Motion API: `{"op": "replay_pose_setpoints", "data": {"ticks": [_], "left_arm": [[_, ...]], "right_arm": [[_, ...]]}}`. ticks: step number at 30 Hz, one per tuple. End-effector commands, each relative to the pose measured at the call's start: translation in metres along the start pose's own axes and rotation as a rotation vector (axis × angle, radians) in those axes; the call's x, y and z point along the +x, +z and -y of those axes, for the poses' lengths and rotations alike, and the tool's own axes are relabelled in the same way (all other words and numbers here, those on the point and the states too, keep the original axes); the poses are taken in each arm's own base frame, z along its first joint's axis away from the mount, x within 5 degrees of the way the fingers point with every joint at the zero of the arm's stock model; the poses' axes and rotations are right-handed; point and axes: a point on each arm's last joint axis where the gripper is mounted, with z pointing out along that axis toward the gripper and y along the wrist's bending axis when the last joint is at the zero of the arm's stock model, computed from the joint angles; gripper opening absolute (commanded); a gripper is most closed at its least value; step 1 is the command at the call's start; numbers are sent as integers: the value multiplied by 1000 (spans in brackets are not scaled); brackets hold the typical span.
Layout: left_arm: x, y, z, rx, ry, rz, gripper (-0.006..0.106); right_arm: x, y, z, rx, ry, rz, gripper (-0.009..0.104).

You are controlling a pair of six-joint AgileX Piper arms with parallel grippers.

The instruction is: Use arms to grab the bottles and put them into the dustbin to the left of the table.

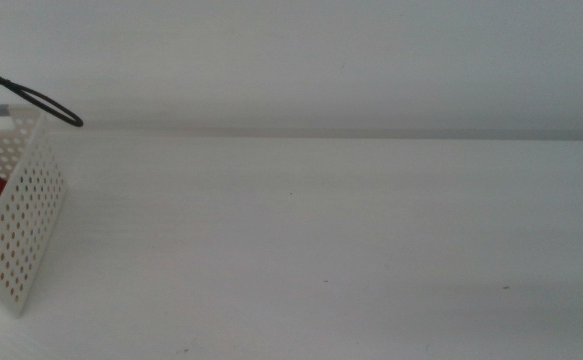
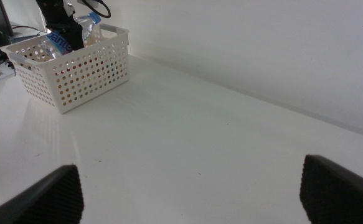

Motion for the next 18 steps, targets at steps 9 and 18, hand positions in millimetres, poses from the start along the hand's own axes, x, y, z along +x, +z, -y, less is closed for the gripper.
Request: {"op": "replay_pose_setpoints", "data": {"ticks": [9,18], "left_arm": [[1,-78,28,-51,91,118,94],[33,-163,124,-28,106,336,94]], "right_arm": [[0,0,0,0,-4,10,93],[0,0,0,0,-4,10,93]]}}
